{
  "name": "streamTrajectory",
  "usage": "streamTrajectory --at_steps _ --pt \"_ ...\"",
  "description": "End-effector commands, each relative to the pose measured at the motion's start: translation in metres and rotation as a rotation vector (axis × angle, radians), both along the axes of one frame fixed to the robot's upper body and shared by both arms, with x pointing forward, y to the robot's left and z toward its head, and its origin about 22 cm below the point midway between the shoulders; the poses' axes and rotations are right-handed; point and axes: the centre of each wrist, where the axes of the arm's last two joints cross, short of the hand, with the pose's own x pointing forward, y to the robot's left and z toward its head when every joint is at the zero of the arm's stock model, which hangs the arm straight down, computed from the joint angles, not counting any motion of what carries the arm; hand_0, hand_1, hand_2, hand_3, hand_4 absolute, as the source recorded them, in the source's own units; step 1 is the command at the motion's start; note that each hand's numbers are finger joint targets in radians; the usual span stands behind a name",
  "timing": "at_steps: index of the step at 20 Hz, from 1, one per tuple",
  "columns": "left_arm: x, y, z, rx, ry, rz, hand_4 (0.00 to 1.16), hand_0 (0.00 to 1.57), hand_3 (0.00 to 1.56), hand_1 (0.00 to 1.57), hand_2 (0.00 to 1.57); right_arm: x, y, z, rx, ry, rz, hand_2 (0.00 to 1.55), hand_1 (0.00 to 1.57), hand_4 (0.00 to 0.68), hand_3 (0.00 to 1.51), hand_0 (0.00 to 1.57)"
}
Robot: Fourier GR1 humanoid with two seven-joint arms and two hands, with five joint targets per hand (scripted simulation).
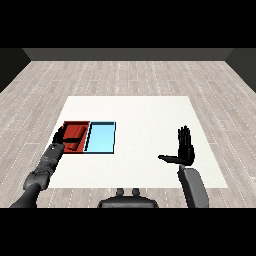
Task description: Pick the red can and put it in the red box
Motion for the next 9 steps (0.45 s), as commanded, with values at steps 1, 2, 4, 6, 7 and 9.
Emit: streamTrajectory --at_steps 1,2,4,6,7,9 --pt "0.009 -0.004 0.011 -0.123 -0.347 0.035 0.0 0.0 0.0 0.0 0.0 0.012 0.012 0.008 0.024 -0.019 0.016 0.0 0.0 0.0 0.0 0.0" --pt "0.019 -0.023 0.013 -0.154 -0.436 0.004 0.0 0.0 0.0 0.0 0.0 0.001 -0.002 0.0 0.007 0.002 0.009 0.0 0.0 0.0 0.0 0.0" --pt "0.028 -0.024 0.031 -0.195 -0.662 -0.067 0.0 0.0 0.0 0.0 0.0 0.001 0.0 0.002 0.013 0.003 0.037 0.0 0.0 0.0 0.0 0.0" --pt "0.031 -0.037 0.034 -0.269 -0.797 -0.159 0.0 0.0 0.0 0.0 0.0 -0.002 0.001 0.003 0.015 0.007 0.063 0.0 0.0 0.0 0.0 0.0" --pt "0.034 -0.038 0.041 -0.291 -0.851 -0.206 0.0 0.0 0.0 0.0 0.0 0.003 0.014 0.007 0.026 -0.015 0.043 0.0 0.0 0.0 0.0 0.0" --pt "0.033 -0.065 0.03 -0.334 -0.918 -0.286 0.0 0.0 0.0 0.0 0.0 0.001 0.01 0.0 0.025 0.013 0.058 0.0 0.0 0.0 0.0 0.0"
